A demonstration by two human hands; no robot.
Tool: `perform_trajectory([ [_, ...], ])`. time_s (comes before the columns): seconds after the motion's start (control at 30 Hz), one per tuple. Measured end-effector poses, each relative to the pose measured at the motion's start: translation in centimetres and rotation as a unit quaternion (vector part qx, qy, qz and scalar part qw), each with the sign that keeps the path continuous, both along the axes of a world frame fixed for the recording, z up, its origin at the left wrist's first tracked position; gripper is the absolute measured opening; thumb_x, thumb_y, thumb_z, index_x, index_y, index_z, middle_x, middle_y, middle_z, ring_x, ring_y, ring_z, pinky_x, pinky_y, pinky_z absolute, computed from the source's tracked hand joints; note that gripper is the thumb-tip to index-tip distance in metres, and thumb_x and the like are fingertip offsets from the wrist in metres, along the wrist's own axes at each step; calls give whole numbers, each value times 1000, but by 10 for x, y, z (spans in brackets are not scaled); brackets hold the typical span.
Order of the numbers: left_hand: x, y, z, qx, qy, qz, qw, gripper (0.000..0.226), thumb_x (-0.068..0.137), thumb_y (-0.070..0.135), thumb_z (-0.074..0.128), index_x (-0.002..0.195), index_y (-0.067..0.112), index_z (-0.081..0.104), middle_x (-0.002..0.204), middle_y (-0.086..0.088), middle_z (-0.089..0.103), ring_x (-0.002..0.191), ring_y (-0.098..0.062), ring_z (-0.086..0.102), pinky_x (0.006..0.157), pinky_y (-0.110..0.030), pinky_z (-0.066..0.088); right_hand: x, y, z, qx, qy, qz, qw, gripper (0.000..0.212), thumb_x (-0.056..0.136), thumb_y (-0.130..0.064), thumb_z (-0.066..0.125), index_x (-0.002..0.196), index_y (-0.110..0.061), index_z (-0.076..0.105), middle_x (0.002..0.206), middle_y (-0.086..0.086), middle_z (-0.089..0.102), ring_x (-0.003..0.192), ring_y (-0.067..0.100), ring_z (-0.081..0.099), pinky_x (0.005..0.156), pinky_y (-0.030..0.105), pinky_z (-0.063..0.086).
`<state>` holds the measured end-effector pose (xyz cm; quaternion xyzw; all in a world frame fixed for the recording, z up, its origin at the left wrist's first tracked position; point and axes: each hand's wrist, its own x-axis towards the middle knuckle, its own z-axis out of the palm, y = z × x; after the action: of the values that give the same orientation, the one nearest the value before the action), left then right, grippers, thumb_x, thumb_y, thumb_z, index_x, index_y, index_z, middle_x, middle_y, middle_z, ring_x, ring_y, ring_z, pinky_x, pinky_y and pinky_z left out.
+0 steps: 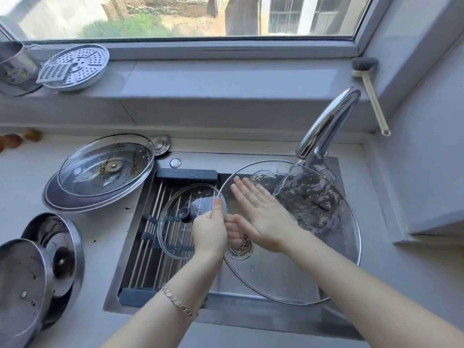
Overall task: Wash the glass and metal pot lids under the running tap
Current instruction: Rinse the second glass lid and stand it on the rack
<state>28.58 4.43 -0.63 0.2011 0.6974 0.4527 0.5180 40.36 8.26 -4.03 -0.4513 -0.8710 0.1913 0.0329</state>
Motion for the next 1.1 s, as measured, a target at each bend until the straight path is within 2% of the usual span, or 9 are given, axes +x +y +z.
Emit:
perform_trajectory([
  [0.13, 2, -6, 0, -2, -27, -12, 1000, 51, 96, 37, 42, 63, -1, 50, 36, -8, 47, 27, -15, 40, 34, -19, 39, 28, 20, -8, 3, -37, -127, 991, 85, 73, -59, -11, 147, -19, -11, 153, -5, -20, 143, 9, -16, 111, 24, -16],
  [0.23, 4, -13, 0, 5, 5, -9, 1000, 49, 95, 35, 44, 67, -3, 55, 46, -13, 50, 30, -16, 43, 34, -22, 42, 45, 5, -22, -8, -38, -212, 977, 79, 83, -62, -2, 147, -16, -14, 149, -3, -26, 141, 10, -21, 114, 28, -13],
  [0.43, 10, -19, -7, 16, 18, 18, 1000, 50, 96, 33, 45, 62, -3, 54, 40, -9, 49, 33, -17, 44, 35, -23, 42, 57, -7, -31, -65, -70, -365, 926, 80, 87, -58, 5, 147, -8, -13, 154, 9, -21, 143, 18, -20, 117, 37, -11],
  [0.57, 23, -12, -4, 26, 0, 16, 1000, 50, 96, 33, 45, 60, -2, 52, 38, -7, 49, 31, -16, 43, 35, -22, 41, 7, 3, -11, -26, 31, -250, 968, 72, 87, -49, 2, 146, -11, -14, 147, 1, -28, 140, 11, -24, 112, 29, -18],
  [0.67, 21, -2, -5, 52, 67, 21, 996, 51, 95, 31, 47, 51, 4, 48, 36, 3, 46, 33, -7, 40, 40, -21, 36, -25, -5, 5, -2, 108, -137, 985, 71, 85, -49, -3, 145, -12, -10, 148, -5, -23, 139, 7, -22, 112, 22, -19],
  [0.77, 9, 6, -5, 77, 66, 53, 993, 45, 95, 29, 48, 55, 9, 52, 47, 3, 53, 48, -8, 48, 45, -16, 40, -28, -21, 7, 43, 120, -35, 991, 62, 94, -41, 10, 146, -8, 5, 153, 1, -2, 144, 17, 0, 115, 30, -4],
  [0.83, 1, 11, -4, 95, 56, 74, 991, 45, 95, 31, 47, 59, 6, 57, 52, 1, 59, 50, -7, 55, 49, -14, 44, -19, -35, 0, 61, 104, 30, 992, 59, 95, -33, 24, 146, -5, 17, 154, 8, 13, 144, 21, 12, 115, 34, 6],
  [0.97, -11, 17, 0, 116, 30, 105, 987, 50, 96, 35, 42, 63, 1, 56, 36, -1, 57, 31, -10, 52, 36, -18, 45, 22, -59, -18, 85, 20, 120, 989, 59, 99, -43, 14, 149, -13, 13, 154, 7, 18, 144, 17, 13, 116, 33, 8],
  [1.1, -22, 14, 0, 124, 55, 114, 984, 48, 96, 34, 43, 65, 1, 55, 36, -3, 56, 28, -9, 48, 33, -19, 44, 83, -60, -40, 11, -99, 42, 994, 67, 98, -53, 14, 149, -12, 7, 158, 6, 1, 143, 20, 12, 115, 30, 5],
])
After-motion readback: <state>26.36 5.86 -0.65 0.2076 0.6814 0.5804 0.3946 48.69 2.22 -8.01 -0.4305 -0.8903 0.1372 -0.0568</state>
